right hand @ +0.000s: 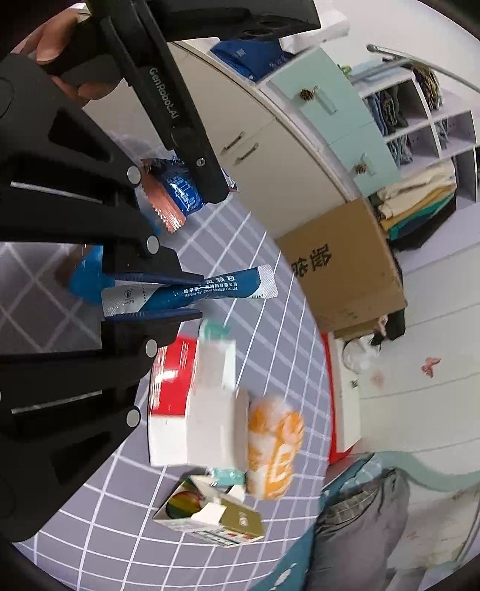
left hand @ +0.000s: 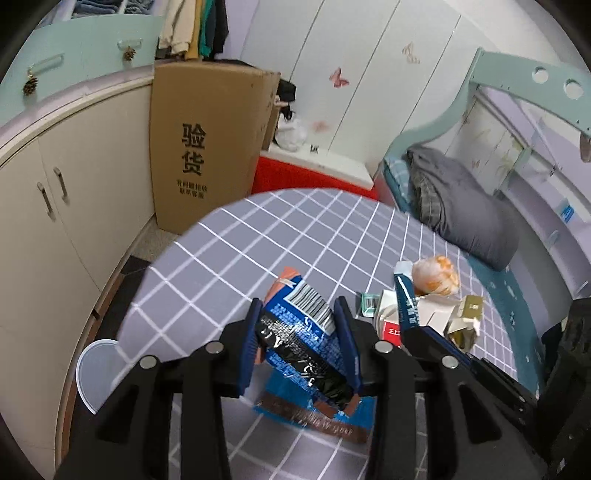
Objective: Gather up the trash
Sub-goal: 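Carry the blue wrapper and blue tube with both tools to the wastebasket, then open both tools to drop the wrapper and tube into the wastebasket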
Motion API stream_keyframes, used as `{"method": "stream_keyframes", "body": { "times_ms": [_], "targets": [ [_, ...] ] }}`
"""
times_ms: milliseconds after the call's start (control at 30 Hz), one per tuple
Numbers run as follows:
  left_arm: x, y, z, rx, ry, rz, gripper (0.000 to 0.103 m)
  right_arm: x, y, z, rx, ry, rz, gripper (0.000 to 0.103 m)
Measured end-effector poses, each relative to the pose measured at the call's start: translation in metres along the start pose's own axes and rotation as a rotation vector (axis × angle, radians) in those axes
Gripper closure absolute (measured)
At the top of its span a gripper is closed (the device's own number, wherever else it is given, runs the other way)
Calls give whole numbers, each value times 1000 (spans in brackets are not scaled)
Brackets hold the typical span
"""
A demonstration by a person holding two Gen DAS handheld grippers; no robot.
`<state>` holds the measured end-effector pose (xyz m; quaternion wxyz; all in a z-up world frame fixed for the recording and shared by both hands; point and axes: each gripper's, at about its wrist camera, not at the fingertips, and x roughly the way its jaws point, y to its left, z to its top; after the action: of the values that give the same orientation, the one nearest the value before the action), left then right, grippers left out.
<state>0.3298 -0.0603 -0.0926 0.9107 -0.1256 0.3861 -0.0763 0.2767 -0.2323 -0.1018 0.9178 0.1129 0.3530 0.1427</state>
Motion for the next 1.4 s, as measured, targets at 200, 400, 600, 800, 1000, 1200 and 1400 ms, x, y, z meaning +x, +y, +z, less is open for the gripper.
{"method": "stream_keyframes", "body": {
  "times_ms": [200, 400, 600, 800, 1000, 1200, 1400],
  "targets": [
    [-36, 37, -6, -35, -44, 21, 65, -7, 50, -4, -63, -4, 58, 90],
    [-71, 95, -21, -90, -78, 67, 65, 1, 111, -17, -131, 14, 125, 90],
    [-96, 157, -37, -143, -96, 145, 65, 21, 171, -35, -194, 59, 194, 90],
    [-108, 220, -53, -213, -89, 225, 64, 50, 230, -50, -262, 108, 245, 90],
    [-116, 285, -70, -305, -77, 308, 64, 87, 282, -68, -316, 158, 287, 90],
    [-114, 339, -84, -376, -55, 380, 64, 128, 318, -87, -333, 214, 293, 90],
    [-103, 373, -90, -410, -25, 431, 64, 174, 337, -106, -359, 256, 249, 68]
  ]
}}
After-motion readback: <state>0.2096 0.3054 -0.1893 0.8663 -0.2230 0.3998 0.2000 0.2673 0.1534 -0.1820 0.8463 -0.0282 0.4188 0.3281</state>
